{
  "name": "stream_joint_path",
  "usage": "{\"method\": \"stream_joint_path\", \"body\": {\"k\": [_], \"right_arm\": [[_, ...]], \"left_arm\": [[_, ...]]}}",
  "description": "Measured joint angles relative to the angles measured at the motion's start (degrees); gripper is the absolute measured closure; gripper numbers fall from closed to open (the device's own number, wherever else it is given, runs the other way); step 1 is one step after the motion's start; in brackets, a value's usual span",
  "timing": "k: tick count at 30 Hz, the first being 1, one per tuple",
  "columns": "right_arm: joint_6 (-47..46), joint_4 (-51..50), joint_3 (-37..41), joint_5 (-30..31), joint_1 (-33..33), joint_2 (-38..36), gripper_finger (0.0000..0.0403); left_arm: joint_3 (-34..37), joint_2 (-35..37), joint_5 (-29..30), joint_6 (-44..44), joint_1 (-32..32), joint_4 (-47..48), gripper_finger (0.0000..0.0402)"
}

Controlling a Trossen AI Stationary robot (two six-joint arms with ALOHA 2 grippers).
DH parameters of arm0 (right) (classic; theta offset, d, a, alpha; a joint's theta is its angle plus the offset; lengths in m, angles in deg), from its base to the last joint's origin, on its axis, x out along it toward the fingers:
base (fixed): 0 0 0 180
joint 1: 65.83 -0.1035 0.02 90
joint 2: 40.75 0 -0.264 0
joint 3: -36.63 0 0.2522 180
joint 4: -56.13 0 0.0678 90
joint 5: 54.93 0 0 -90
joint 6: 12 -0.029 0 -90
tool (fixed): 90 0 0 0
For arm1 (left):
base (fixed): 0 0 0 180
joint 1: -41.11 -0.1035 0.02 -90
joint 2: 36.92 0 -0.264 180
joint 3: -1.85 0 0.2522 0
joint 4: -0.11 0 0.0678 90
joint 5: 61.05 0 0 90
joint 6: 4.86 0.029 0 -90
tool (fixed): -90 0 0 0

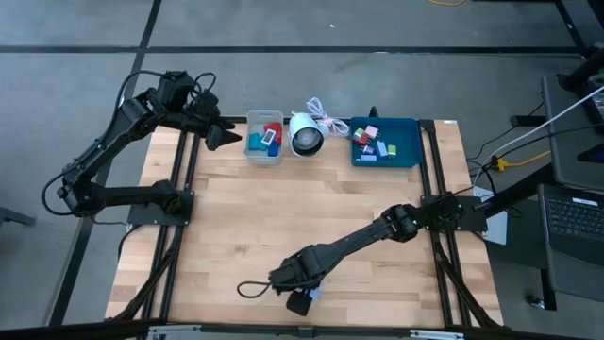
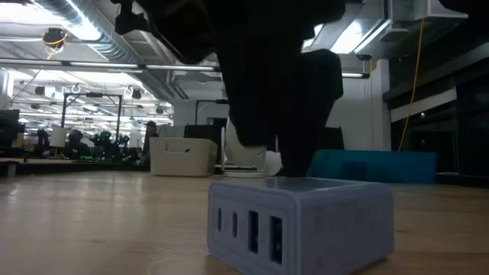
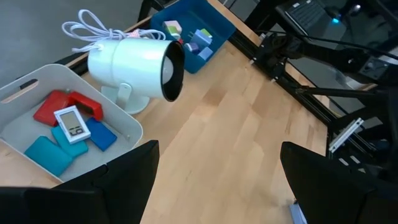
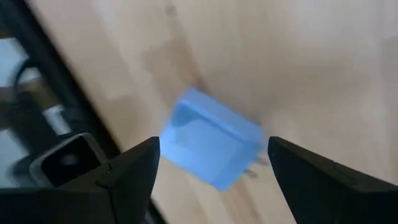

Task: Pick & Place Office items
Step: Put the light purple charger adapter into the blue bin

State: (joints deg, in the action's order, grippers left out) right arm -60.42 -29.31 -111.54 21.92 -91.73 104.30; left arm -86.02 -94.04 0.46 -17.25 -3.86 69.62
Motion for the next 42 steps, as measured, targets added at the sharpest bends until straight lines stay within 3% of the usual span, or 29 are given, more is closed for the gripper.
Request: {"method": "stream_joint_path", "body": {"k": [10, 17, 30, 42], "right_arm": [[-5.68, 0.71, 1.29, -0.49, -1.33, 0.02, 0.0100], [-12.41, 7.90, 1.33, -0.33, -2.05, 0.02, 0.0100], [-18.94, 16.02, 8.68, -3.01, -2.83, -0.62, 0.0100], [-20.93, 15.40, 10.40, 3.49, -1.01, -0.38, 0.0100]], "left_arm": [[-0.02, 0.02, -0.15, 1.64, 0.00, 0.92, 0.0071], [-0.02, 0.02, -0.22, 3.39, 0.00, 2.55, 0.0071], [0.79, 0.02, -0.28, 7.59, 0.00, 5.43, 0.0071], [0.87, -0.47, 0.10, 11.64, -0.01, 5.37, 0.0071]]}}
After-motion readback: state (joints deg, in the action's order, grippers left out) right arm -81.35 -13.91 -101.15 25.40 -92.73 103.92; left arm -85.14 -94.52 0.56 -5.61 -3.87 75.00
